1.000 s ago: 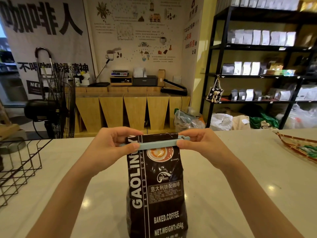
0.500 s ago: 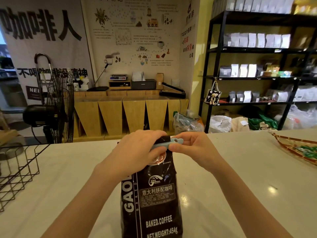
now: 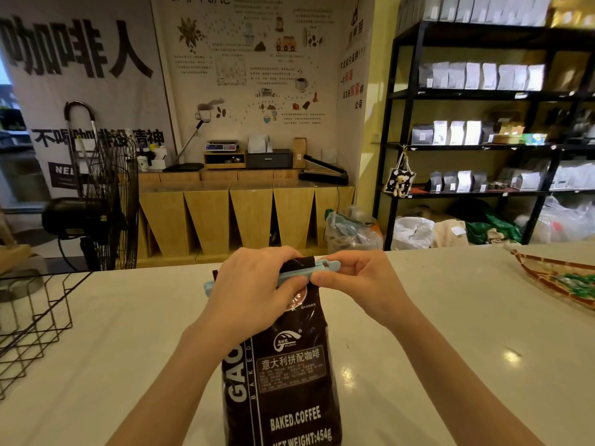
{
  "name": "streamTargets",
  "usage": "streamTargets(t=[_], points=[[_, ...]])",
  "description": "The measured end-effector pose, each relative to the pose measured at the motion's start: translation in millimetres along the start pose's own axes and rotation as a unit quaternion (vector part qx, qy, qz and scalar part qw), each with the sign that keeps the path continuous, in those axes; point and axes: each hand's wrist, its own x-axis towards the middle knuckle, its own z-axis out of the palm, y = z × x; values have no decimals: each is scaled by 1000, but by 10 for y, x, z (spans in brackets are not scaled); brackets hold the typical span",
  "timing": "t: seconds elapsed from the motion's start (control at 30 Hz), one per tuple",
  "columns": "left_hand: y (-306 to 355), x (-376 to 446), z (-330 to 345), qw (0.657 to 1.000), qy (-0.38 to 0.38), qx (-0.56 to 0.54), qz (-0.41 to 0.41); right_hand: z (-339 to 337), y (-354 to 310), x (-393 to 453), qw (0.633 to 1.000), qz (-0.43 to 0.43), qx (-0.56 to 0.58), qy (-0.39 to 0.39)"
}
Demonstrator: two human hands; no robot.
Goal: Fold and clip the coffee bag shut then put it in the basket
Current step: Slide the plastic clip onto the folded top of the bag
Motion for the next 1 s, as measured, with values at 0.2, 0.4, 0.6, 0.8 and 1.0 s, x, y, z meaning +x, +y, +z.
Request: streamTargets(t=[0.2,0.4,0.6,0.8,1.0], points=[[-36,-38,-34,999,10,-36,-17,42,-52,-6,999,-35,-21,-11],[-14,-50,-46,998,2,-43,-37,-101,-145,-8,993,9,-82,-86],[-84,-73,-93,995,28,-83,-48,80,-36,9,986,-51,-160,10],[-49,-87,-126,994,34,-88,-53,168,32,1,977,-104,-175,56],[-87,-81,-140,992,12,-113,-51,131,2,-5,965,-157,-203,47]])
